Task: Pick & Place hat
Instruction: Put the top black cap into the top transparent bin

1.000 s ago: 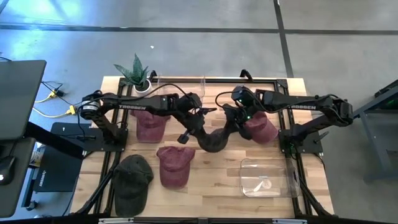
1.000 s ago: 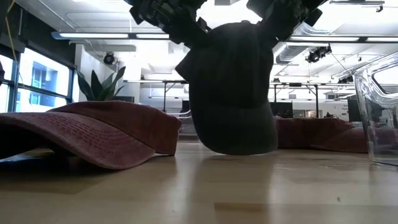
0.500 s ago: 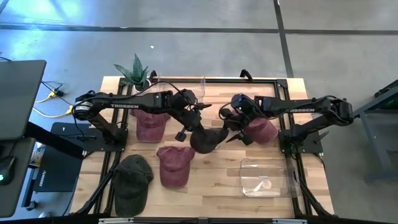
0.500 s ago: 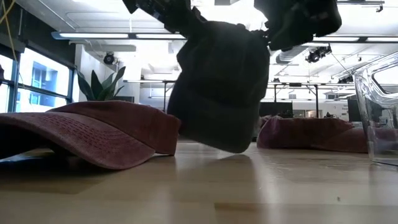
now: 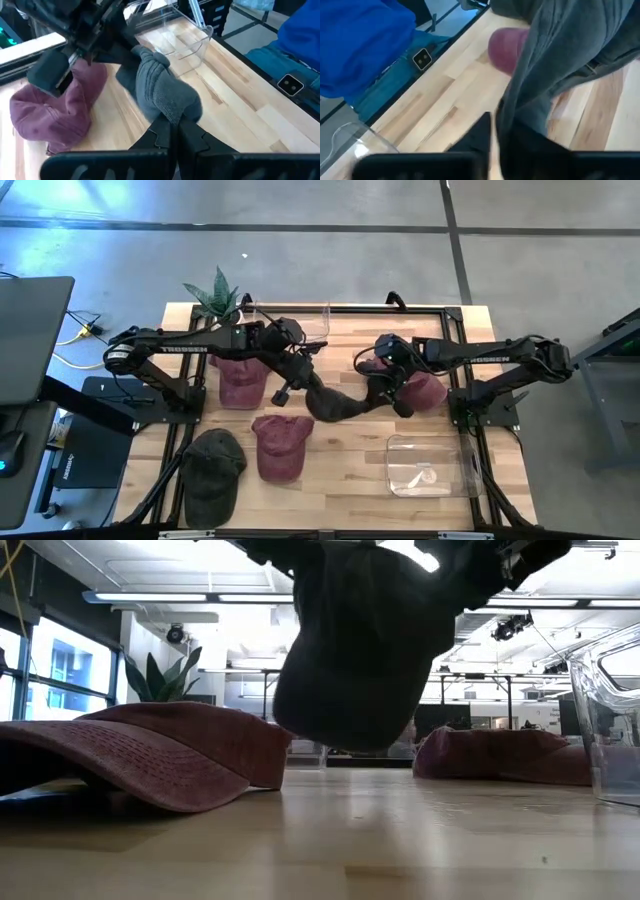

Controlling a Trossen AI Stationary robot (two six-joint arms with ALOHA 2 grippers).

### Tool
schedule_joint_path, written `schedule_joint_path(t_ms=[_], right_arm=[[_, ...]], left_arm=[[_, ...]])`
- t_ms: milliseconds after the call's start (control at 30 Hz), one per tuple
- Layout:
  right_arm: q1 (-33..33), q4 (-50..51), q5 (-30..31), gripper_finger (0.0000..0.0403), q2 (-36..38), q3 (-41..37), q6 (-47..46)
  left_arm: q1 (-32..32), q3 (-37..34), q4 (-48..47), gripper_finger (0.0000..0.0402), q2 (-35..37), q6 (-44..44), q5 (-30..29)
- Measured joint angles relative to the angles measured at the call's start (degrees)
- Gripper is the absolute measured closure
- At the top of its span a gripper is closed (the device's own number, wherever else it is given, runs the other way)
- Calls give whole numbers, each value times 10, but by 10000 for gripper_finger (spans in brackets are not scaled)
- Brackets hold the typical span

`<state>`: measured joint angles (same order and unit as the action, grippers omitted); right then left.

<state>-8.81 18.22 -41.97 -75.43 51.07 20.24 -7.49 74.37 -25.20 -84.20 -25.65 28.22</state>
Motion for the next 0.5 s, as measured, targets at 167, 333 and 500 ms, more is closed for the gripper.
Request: schedule_joint_path(t_ms=[167, 333, 500], right_arm=[[4, -28, 16, 380, -1, 0, -12], [-2, -46, 17, 396, 2, 0, -15], [-2, -60, 35, 399, 2, 0, -21]], left_arm=[[0, 0, -4, 398, -1, 9, 3], [0, 0, 3, 365, -28, 19, 45], [0, 0, 17, 283, -70, 60, 41]])
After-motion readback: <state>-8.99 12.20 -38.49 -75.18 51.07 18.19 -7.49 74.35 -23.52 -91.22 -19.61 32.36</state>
